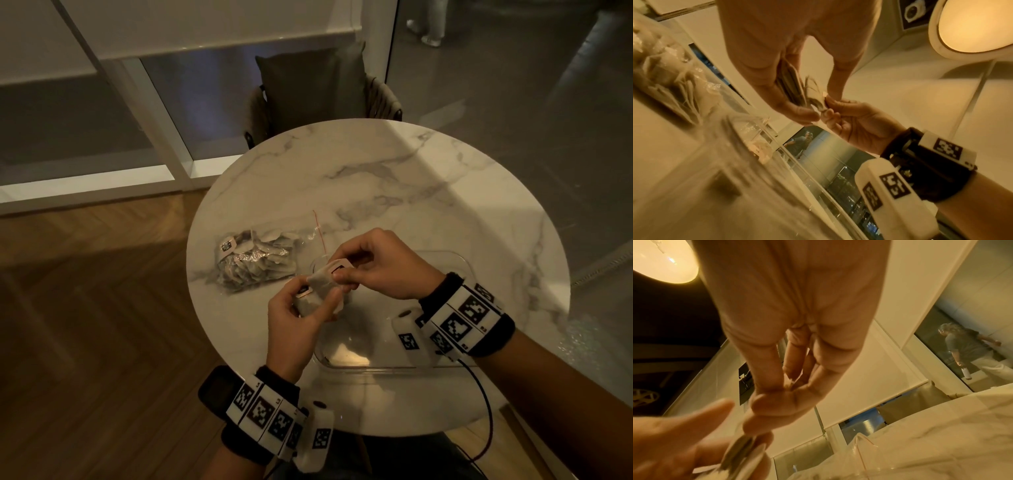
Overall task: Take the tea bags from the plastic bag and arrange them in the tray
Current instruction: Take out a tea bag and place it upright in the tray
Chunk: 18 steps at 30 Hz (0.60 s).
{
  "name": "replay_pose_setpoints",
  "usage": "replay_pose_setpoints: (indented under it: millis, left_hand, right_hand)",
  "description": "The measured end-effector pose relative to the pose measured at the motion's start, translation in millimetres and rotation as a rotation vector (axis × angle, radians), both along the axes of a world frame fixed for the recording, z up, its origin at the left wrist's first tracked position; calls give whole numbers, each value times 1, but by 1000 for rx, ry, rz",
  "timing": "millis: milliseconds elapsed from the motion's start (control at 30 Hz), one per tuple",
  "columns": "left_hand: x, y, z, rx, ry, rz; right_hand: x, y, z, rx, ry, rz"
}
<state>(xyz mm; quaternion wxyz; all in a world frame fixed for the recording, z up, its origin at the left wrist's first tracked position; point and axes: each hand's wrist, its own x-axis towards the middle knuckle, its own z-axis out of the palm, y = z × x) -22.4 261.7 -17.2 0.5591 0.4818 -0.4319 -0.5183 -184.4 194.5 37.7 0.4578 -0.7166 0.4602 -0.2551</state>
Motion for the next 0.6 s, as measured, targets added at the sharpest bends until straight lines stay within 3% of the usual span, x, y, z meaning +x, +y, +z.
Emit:
replay_pose_setpoints:
  millis: [367,600]
  left_hand:
    - [2,-2,6,-4,-33,118]
    - [-2,1,7,57,-53,45]
  right_hand:
    - [-1,4,2,99,-29,-101]
    - [-2,3,7,143,4,-114]
